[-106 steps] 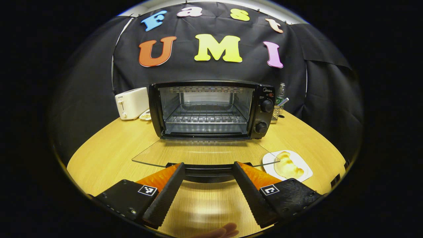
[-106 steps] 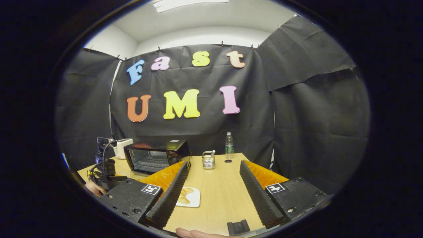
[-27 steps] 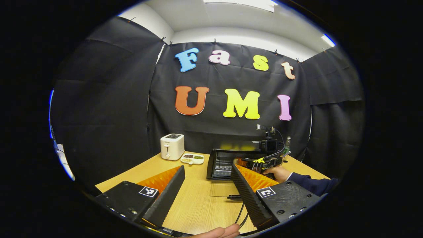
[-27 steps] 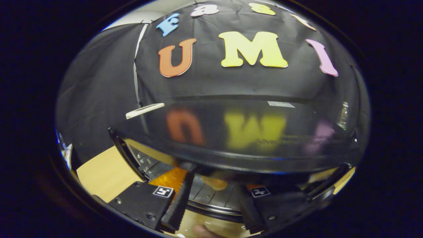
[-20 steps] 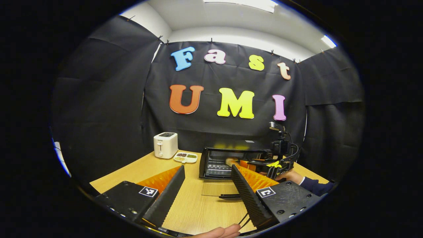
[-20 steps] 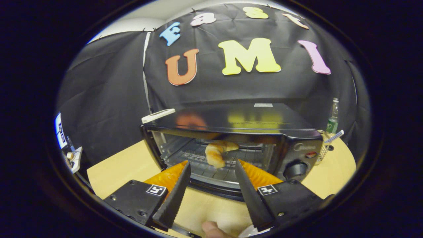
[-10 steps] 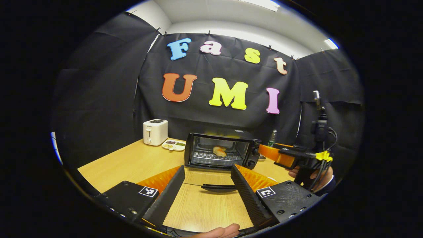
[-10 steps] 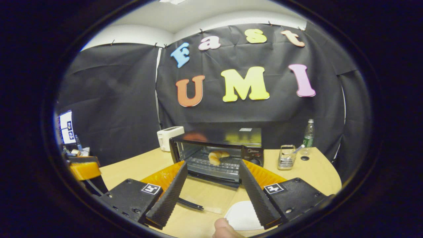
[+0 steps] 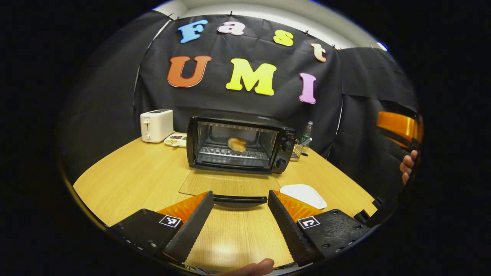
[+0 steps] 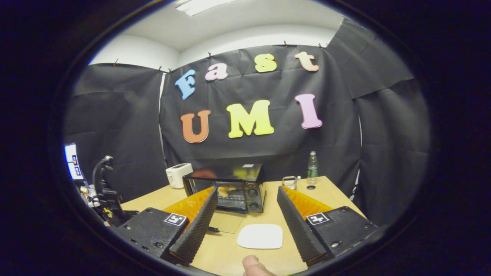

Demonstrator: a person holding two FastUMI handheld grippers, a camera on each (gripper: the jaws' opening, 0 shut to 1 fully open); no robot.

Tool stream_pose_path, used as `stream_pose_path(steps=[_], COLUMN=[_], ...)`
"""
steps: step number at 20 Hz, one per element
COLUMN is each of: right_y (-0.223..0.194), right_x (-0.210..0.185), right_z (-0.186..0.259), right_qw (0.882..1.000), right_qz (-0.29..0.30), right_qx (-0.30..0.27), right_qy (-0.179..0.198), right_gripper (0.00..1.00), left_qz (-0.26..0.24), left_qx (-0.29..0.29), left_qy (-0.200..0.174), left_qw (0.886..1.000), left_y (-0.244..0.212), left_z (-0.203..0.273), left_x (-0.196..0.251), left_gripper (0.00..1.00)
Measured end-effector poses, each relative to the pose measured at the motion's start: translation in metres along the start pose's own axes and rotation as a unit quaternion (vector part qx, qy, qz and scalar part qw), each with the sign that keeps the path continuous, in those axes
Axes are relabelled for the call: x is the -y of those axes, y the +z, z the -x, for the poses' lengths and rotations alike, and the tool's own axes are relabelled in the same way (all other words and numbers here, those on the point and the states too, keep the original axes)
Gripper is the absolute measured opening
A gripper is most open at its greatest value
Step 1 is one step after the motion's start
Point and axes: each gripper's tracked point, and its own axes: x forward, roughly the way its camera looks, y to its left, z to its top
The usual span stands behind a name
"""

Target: Open the electric oven with the left hand, put the food in, and close the electric oven.

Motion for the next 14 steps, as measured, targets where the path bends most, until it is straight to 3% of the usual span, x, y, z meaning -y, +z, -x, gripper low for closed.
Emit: stream_pose_path(steps=[5, 14], right_y=[0.002, -0.011], right_x=[0.024, 0.036], right_z=[0.03, 0.038], right_qw=[0.999, 1.0], right_qz=[0.012, 0.012], right_qx=[0.008, 0.008], right_qy=[-0.029, -0.025], right_gripper=[0.96, 0.96], left_qz=[0.017, -0.028], left_qx=[-0.039, -0.116], left_qy=[0.0, 0.026], left_qw=[0.999, 0.993], left_y=[-0.031, -0.074], left_z=[-0.045, -0.093], left_x=[0.001, -0.003], left_gripper=[0.94, 0.95])
